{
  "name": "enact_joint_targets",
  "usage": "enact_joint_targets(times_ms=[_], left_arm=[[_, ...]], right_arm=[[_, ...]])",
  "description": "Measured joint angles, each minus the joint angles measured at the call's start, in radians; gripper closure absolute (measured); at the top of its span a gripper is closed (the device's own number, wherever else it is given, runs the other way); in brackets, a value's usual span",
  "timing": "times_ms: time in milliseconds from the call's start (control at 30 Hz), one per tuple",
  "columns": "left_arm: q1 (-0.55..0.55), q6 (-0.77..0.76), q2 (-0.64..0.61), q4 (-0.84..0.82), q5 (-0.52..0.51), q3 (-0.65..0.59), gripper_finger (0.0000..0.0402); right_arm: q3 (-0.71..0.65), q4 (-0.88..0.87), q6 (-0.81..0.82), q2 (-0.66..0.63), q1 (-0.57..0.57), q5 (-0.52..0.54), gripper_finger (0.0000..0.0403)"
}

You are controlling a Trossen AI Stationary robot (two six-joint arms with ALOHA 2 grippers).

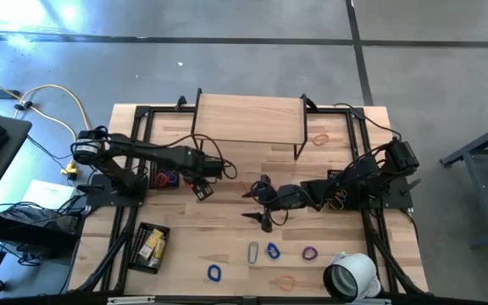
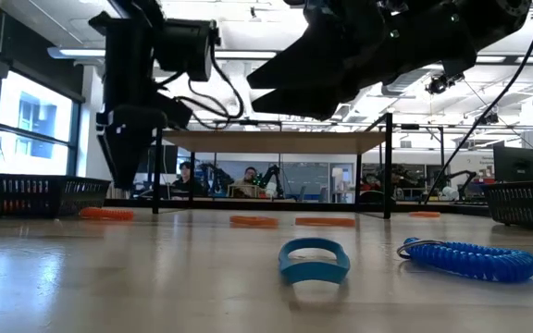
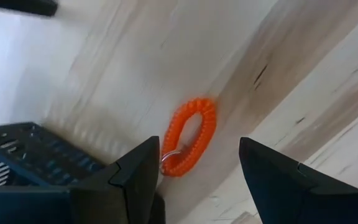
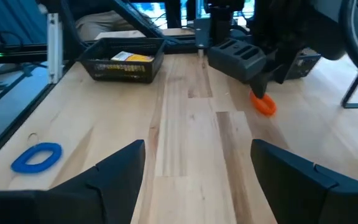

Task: Pick & Place Office Desk Supplies
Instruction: Put the orange spring keychain into the top left black bin

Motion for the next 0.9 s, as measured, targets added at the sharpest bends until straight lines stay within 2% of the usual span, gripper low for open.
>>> enact_joint_targets(times_ms=[300,900], left_arm=[[0.021,0.026,0.0,0.099,0.038,-0.065,0.019],[0.034,0.016,-0.005,0.227,0.048,-0.189,0.019]], right_arm=[[0.0,-0.002,0.008,0.0,0.0,-0.001,0.0121],[0.0,-0.004,0.009,0.0,0.0,-0.001,0.0121]])
